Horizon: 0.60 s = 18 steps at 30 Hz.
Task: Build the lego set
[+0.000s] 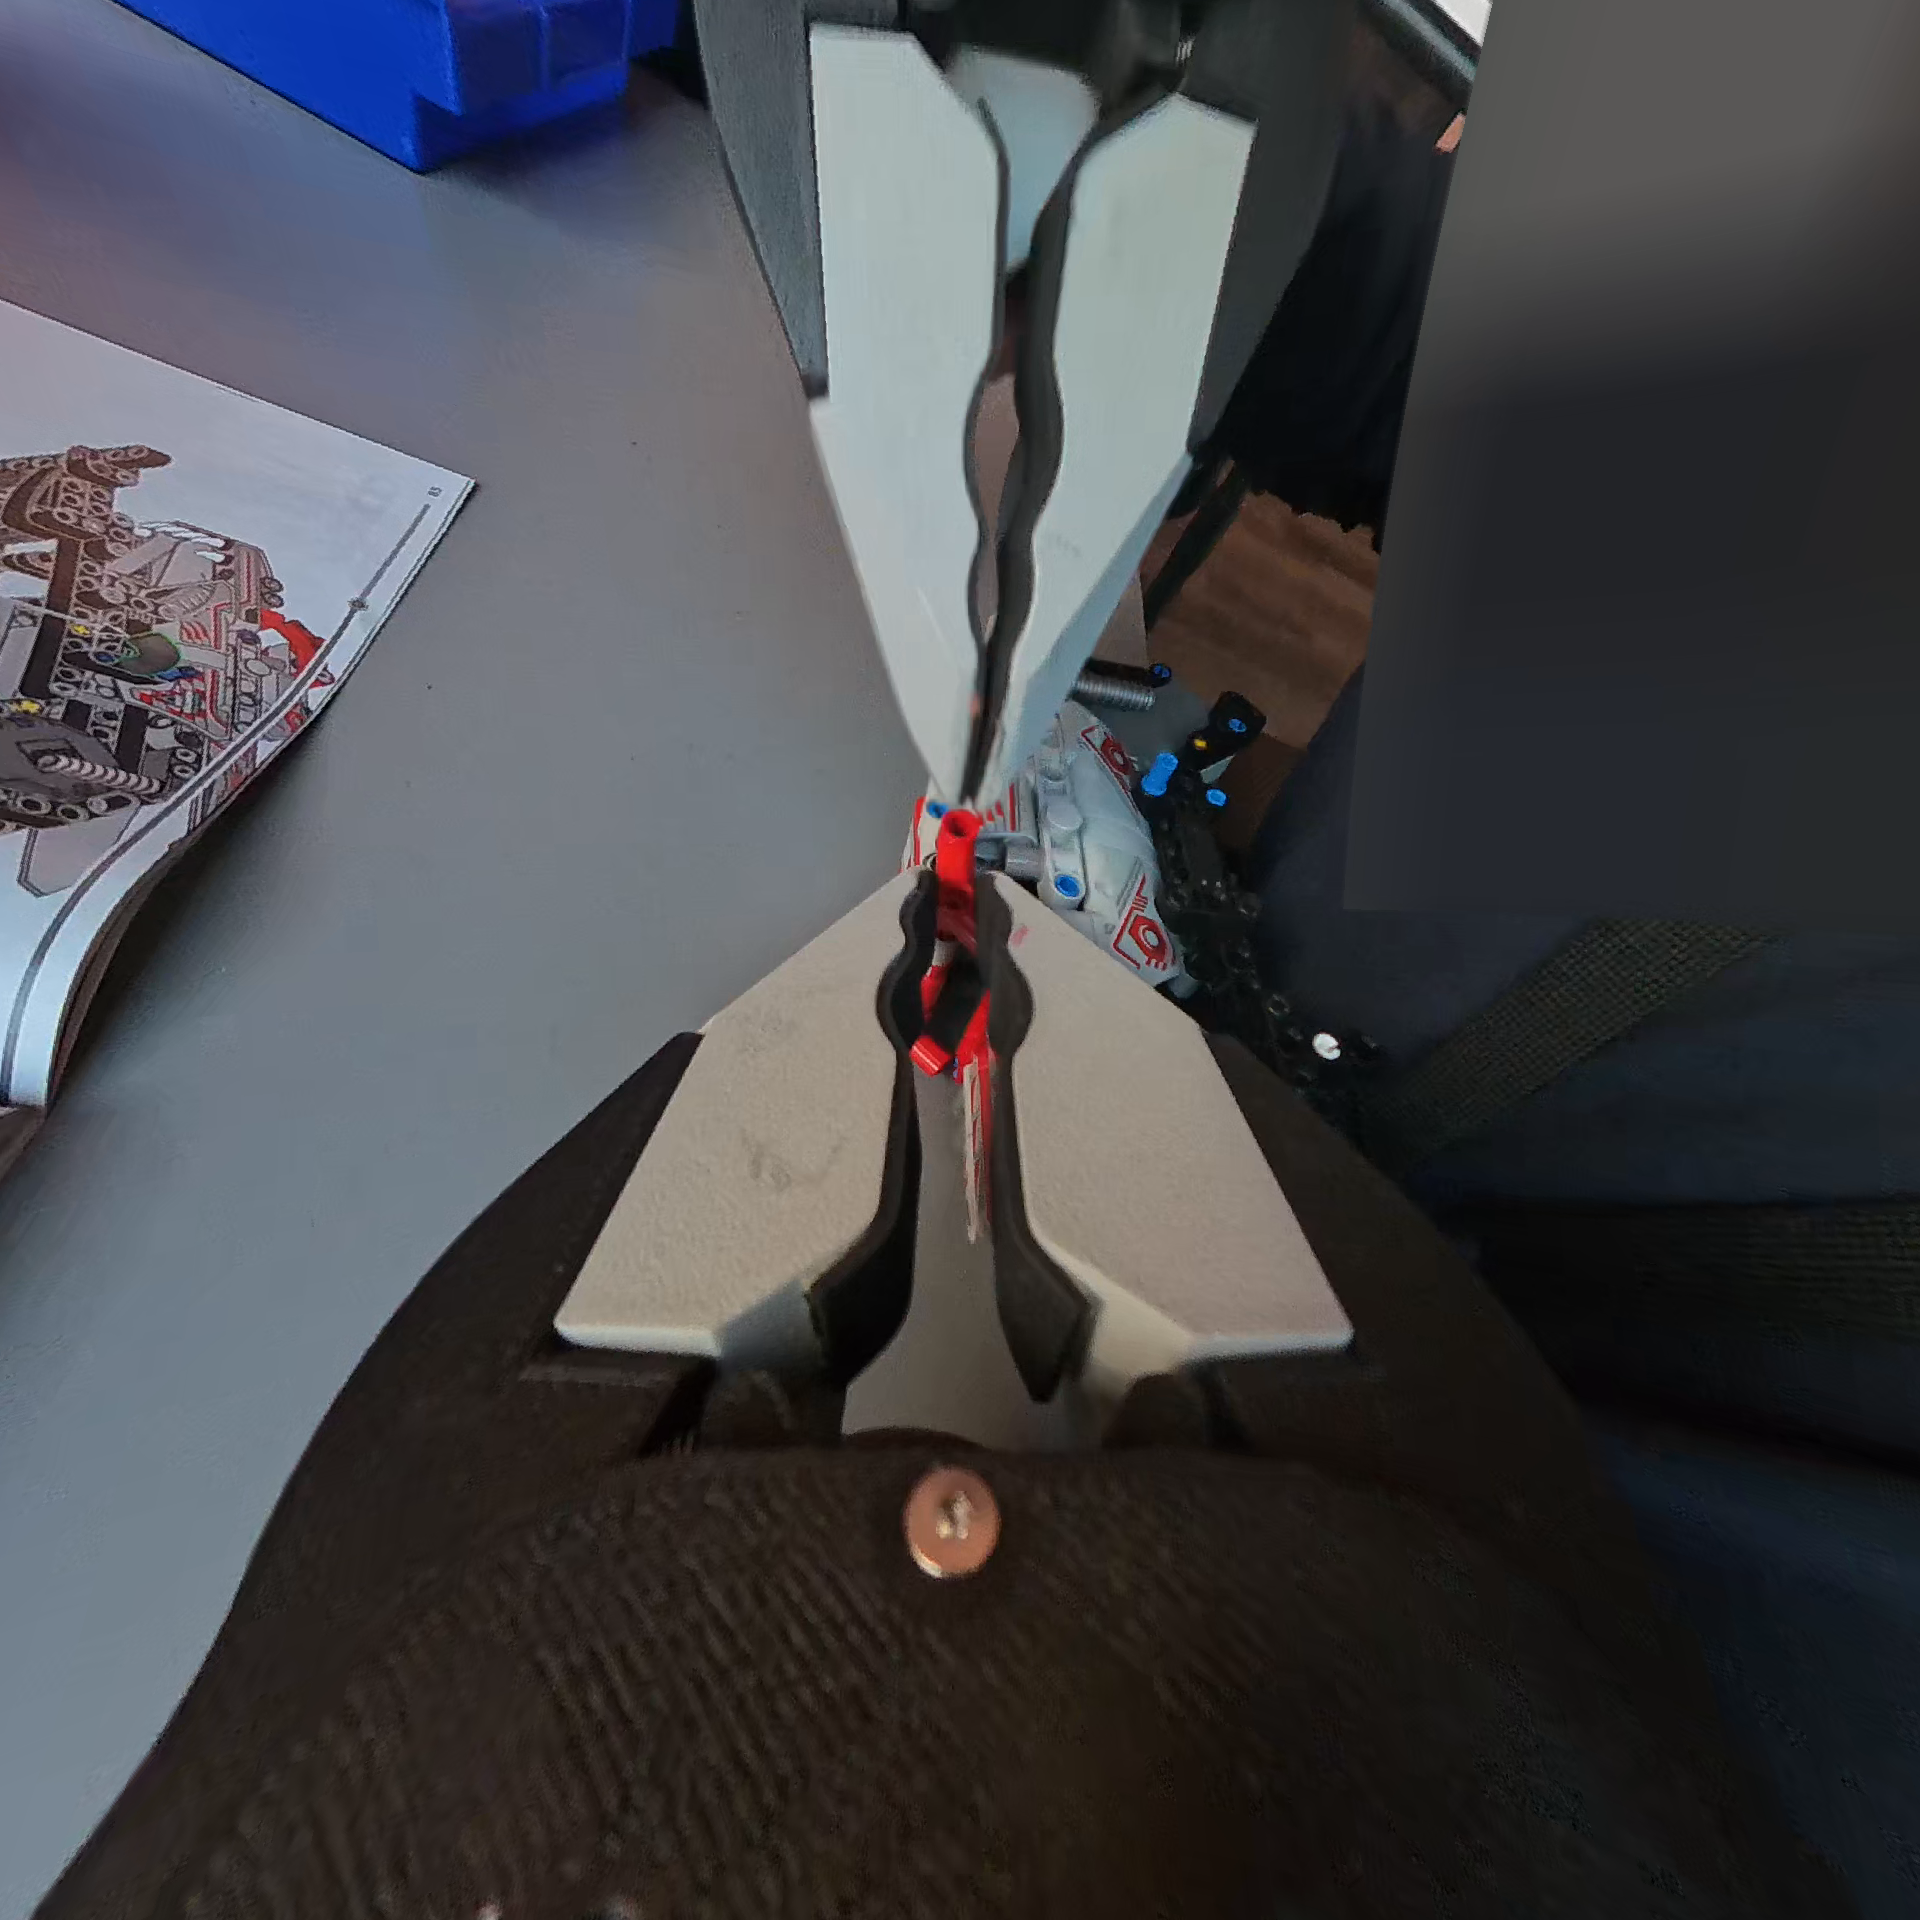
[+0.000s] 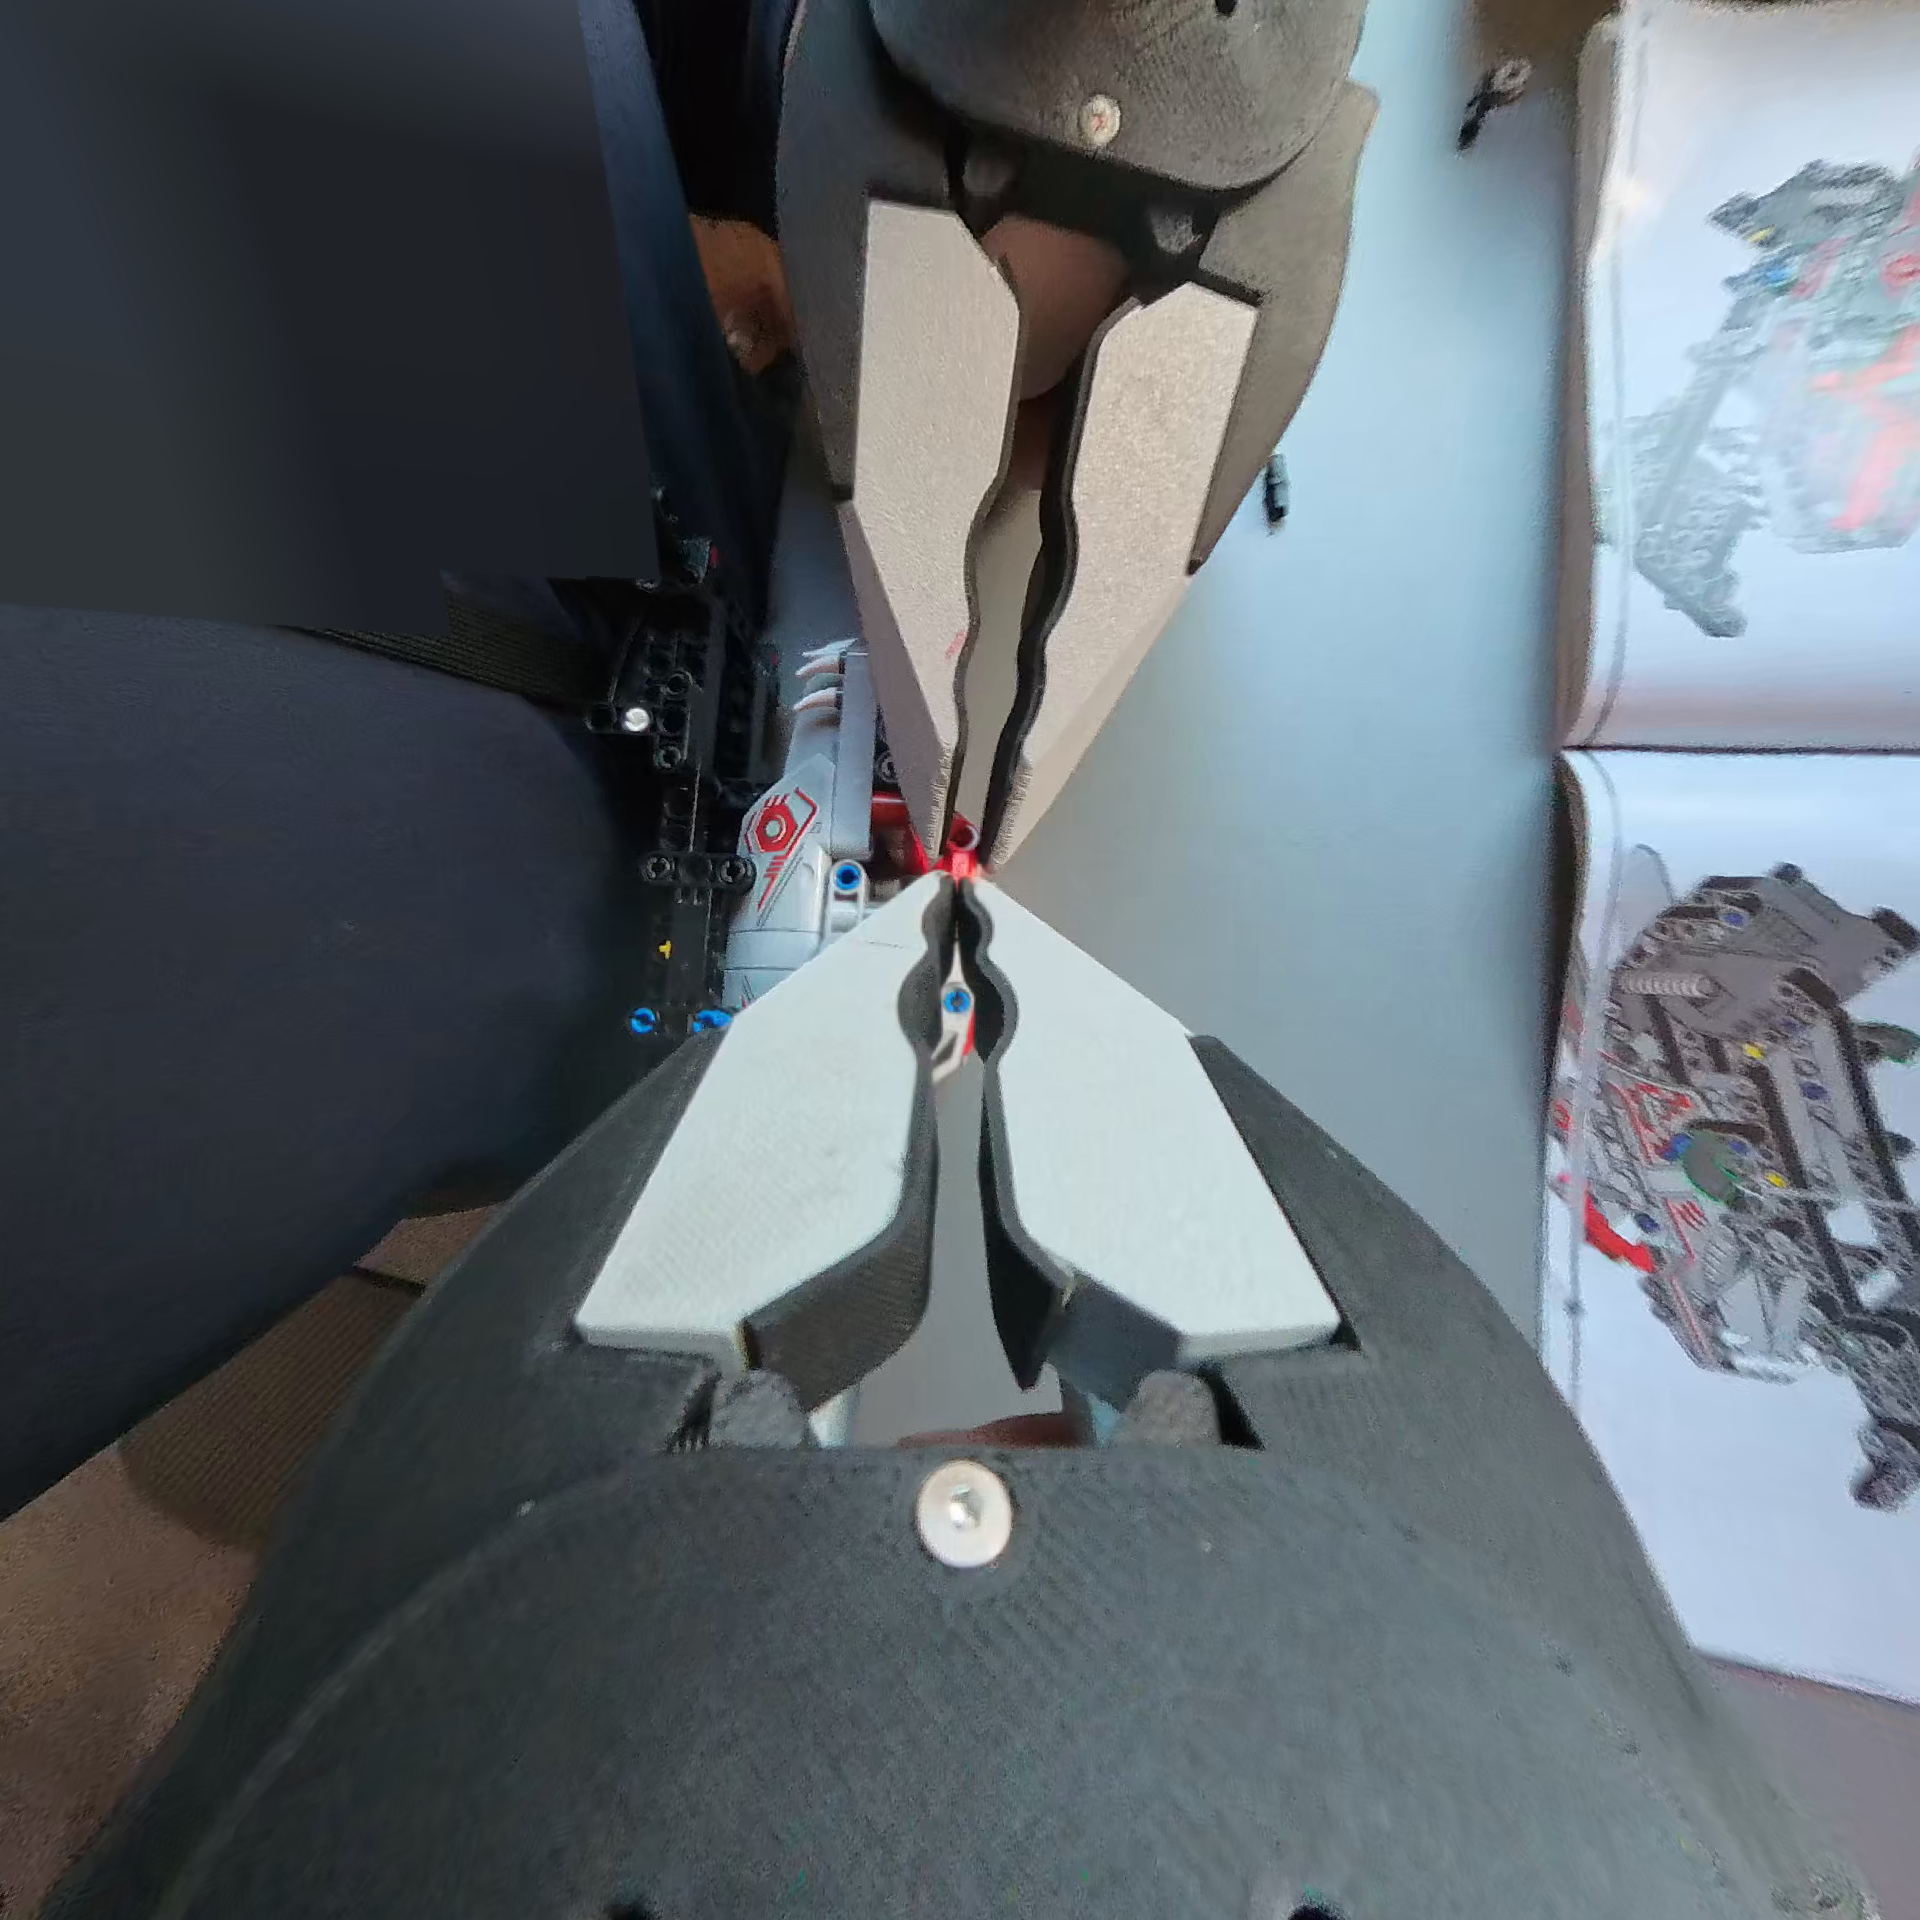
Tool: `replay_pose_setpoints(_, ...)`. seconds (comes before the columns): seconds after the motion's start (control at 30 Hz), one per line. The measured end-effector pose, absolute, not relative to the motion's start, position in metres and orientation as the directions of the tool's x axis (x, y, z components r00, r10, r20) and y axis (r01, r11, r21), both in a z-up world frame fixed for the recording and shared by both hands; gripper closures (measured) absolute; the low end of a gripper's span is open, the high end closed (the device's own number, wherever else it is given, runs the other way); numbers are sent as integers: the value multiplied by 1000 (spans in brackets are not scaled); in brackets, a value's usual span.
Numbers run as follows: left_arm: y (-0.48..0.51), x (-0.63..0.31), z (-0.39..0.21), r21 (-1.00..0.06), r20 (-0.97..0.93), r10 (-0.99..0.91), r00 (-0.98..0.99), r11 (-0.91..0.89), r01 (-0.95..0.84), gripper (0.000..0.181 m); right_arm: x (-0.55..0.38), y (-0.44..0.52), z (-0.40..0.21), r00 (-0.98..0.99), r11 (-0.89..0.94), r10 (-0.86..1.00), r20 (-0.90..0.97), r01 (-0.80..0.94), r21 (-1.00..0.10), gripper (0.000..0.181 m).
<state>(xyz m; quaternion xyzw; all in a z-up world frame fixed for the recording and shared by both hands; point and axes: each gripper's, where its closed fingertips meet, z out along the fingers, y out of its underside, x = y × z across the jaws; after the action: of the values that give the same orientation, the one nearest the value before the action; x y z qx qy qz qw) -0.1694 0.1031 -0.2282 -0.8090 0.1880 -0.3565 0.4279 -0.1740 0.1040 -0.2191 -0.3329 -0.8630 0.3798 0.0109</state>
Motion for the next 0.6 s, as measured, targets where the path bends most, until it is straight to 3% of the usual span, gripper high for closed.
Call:
replay_pose_setpoints(0.27,103,-167,-228,-827,406,-622,669,-561,-20,177,-168,108,-228,-795,594,591,-133,541,-596,181)
replay_pose_setpoints(0.6,103,-164,-229,-826,372,-632,680,-559,-68,176,-171,113,-218,-760,530,637,-131,555,-641,181)
